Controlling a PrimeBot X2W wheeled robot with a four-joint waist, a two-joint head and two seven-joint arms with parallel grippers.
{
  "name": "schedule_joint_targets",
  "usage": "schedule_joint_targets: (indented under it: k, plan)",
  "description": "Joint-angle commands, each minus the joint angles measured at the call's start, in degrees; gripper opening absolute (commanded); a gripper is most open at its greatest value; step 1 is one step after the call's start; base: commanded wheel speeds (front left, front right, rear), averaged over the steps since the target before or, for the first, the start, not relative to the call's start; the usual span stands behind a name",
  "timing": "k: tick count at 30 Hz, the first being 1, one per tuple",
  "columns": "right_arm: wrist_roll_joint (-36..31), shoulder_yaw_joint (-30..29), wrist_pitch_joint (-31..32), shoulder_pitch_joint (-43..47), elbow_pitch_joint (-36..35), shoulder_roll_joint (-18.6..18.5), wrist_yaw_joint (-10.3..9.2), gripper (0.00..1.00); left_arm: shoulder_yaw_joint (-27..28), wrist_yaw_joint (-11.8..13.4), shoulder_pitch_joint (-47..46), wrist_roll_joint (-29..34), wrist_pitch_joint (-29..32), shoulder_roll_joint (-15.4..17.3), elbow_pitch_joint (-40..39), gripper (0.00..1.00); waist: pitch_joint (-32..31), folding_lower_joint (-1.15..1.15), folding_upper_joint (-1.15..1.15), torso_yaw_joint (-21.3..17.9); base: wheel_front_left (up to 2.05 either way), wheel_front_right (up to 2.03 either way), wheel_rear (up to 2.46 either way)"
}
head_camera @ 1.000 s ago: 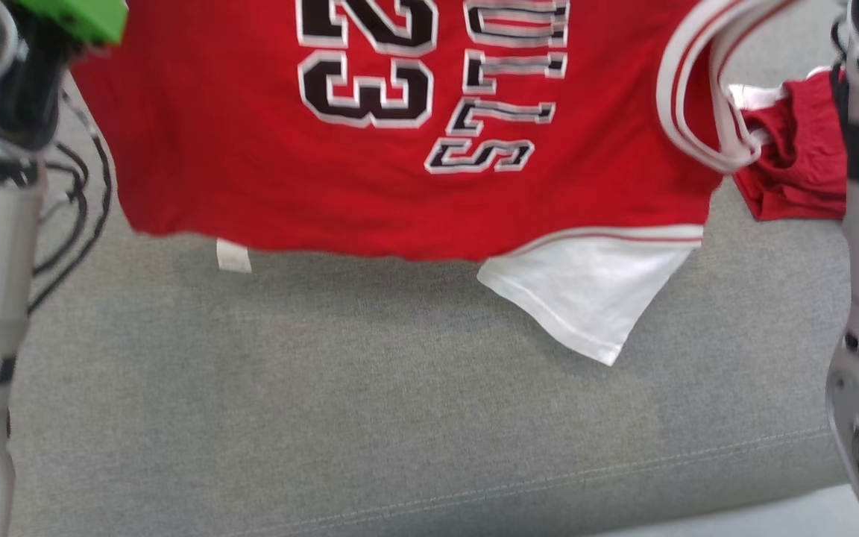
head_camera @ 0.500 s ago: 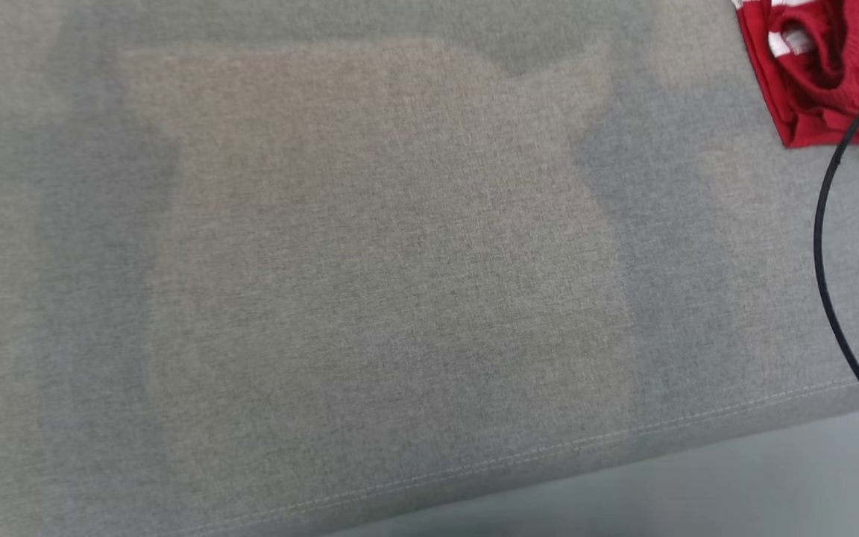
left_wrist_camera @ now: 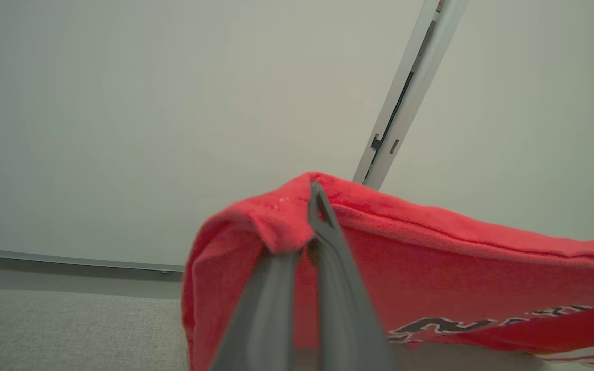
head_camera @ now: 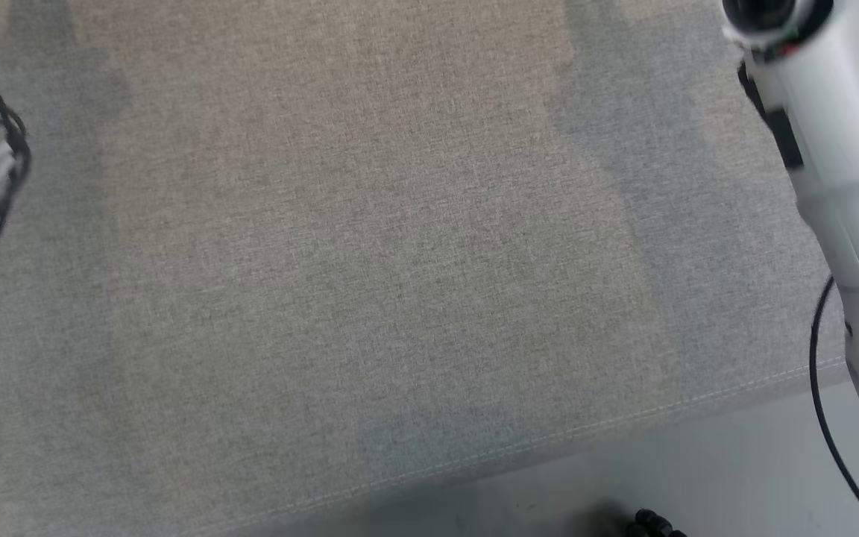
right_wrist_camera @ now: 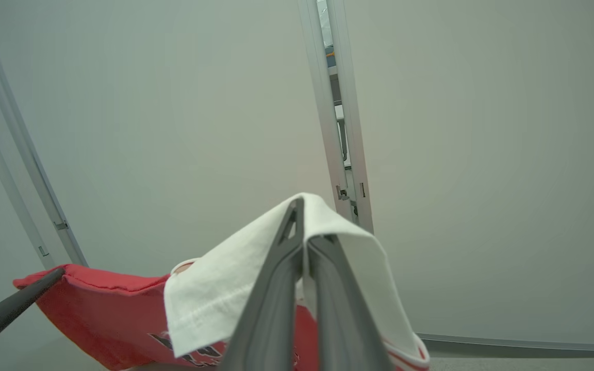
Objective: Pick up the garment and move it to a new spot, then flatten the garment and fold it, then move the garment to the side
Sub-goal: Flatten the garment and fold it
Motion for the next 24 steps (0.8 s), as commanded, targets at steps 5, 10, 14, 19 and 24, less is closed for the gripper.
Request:
schedule_joint_targets:
  k: [5,10,14,19,24]
  plan:
    - [5.23,0.52,-0.33,12.75,-8.92,-5.04,-0.01,0.0,0.14,-0.82,11.11,-1.14,-0.44,-0.1,-5.0,0.0,-5.76,-0.01,0.0,3.0,0.0,0.0,0.0]
    - [8.13,0.13,0.04,31.06,-16.57,-9.11,-0.01,0.0,0.19,-1.03,27.89,-1.36,-0.43,-2.65,-12.16,0.0,-12.01,-0.01,0.0,5.92,0.0,0.0,0.0]
    - [7.3,-1.8,0.97,43.22,-20.28,-9.97,-0.02,0.0,0.78,-0.99,38.43,-1.85,-0.44,-4.24,-16.22,0.0,-15.67,-0.01,0.0,6.86,0.0,0.0,0.0]
    - [6.63,-6.12,2.71,56.45,-25.7,-7.61,-0.02,0.0,2.42,0.0,50.12,-0.24,-0.45,-5.52,-21.77,0.0,-19.31,-0.01,0.0,7.08,0.0,0.0,0.0]
    - [4.87,-10.85,6.47,68.31,-31.68,-4.82,-0.01,0.0,4.91,1.14,60.18,1.57,-0.45,-7.1,-26.89,0.0,-22.35,-0.01,0.0,6.67,0.0,0.0,0.0]
